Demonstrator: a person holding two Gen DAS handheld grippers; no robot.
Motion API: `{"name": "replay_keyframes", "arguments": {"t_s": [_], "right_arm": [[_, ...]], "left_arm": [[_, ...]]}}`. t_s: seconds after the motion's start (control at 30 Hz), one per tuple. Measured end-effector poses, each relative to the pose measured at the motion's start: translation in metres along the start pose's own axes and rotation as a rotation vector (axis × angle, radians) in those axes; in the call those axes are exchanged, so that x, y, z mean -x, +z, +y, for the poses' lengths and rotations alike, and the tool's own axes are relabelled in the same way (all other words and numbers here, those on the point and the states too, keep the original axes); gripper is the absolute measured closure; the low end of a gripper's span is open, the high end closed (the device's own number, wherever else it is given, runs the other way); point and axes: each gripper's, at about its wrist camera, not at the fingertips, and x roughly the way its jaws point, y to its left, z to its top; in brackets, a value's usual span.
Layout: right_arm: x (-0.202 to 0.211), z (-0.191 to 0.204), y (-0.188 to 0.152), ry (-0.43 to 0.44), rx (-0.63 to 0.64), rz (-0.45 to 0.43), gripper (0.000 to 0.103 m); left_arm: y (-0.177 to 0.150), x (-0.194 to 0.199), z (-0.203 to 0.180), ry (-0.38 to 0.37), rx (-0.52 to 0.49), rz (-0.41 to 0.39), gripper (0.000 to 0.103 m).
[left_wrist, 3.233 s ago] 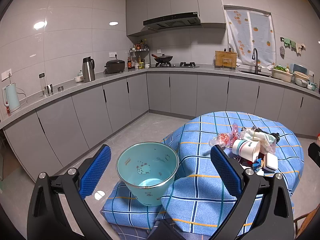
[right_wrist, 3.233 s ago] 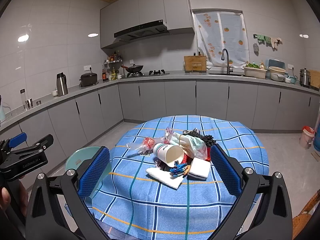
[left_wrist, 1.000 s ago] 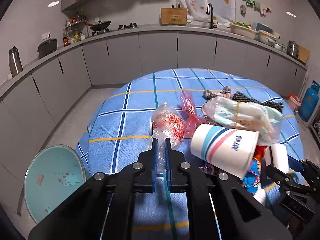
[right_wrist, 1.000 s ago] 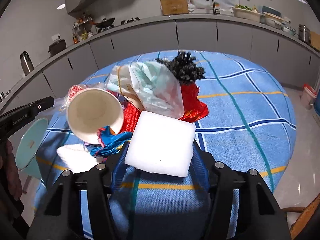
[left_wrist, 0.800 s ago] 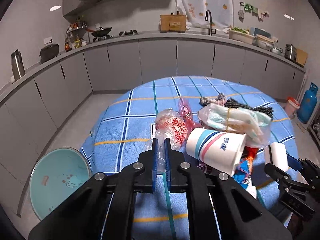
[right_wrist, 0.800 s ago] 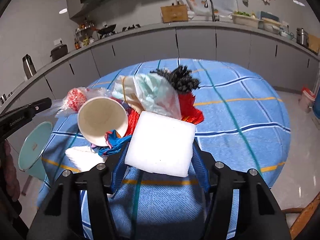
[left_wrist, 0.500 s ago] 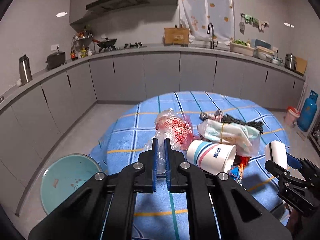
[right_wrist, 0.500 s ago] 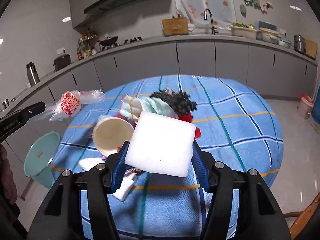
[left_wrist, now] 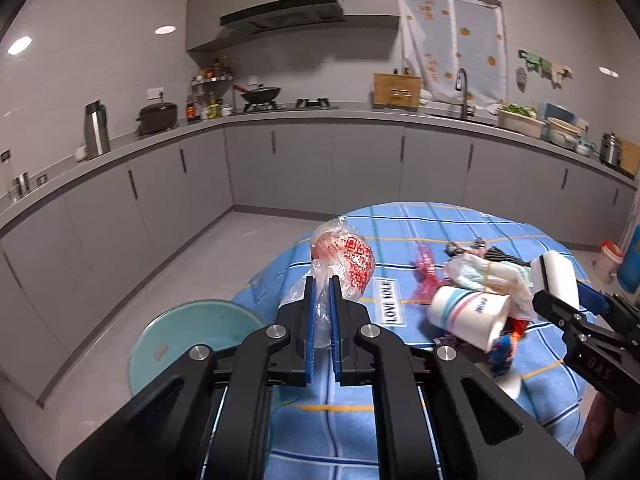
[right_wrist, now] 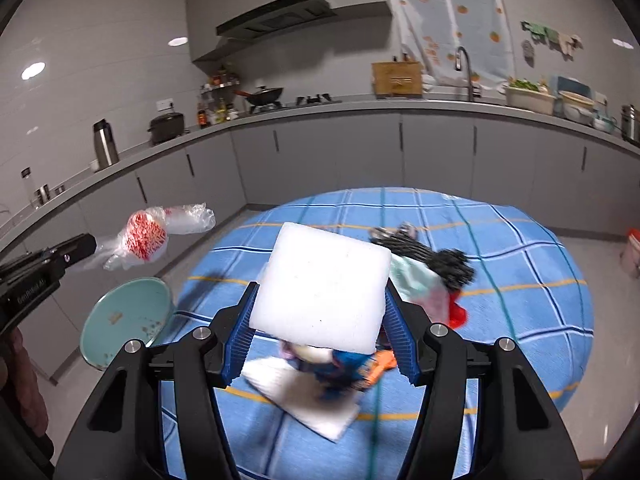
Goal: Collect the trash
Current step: 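Carry both items over the blue bucket and open both tools to drop them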
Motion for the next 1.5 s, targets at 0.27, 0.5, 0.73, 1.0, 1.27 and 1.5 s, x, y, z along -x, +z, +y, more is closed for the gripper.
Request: {"name": "replay_keyframes", "arguments": {"t_s": [0.27, 0.5, 0.73, 1.0, 1.27, 1.5], "right_arm": [[-0.017, 0.041, 0.012, 0.089, 0.055, 0.008, 0.044], [-0.036, 0.082, 0.024, 0.173, 0.103, 0.018, 0.044], [-0.056, 0.120, 0.033, 0.246, 0.148, 0.035, 0.043], [-0.076, 0.166, 0.035, 0.324, 0.196, 0.061, 0.043], [-0.111, 0.205, 0.027, 0.386, 0.231, 0.125, 0.043], [-0.152, 0.232, 0.009, 0.420, 0.257, 0.212, 0.043]], "left_arm": [[-0.004, 0.005, 0.042, 0.090, 0.062, -0.001, 0.096], [-0.007, 0.006, 0.083, 0.178, 0.116, 0.004, 0.096], [-0.015, 0.006, 0.109, 0.238, 0.152, 0.025, 0.096], [-0.028, -0.003, 0.134, 0.285, 0.194, 0.060, 0.096], [-0.044, -0.021, 0.156, 0.309, 0.228, 0.109, 0.096], [-0.062, -0.041, 0.170, 0.317, 0.250, 0.164, 0.095]]}}
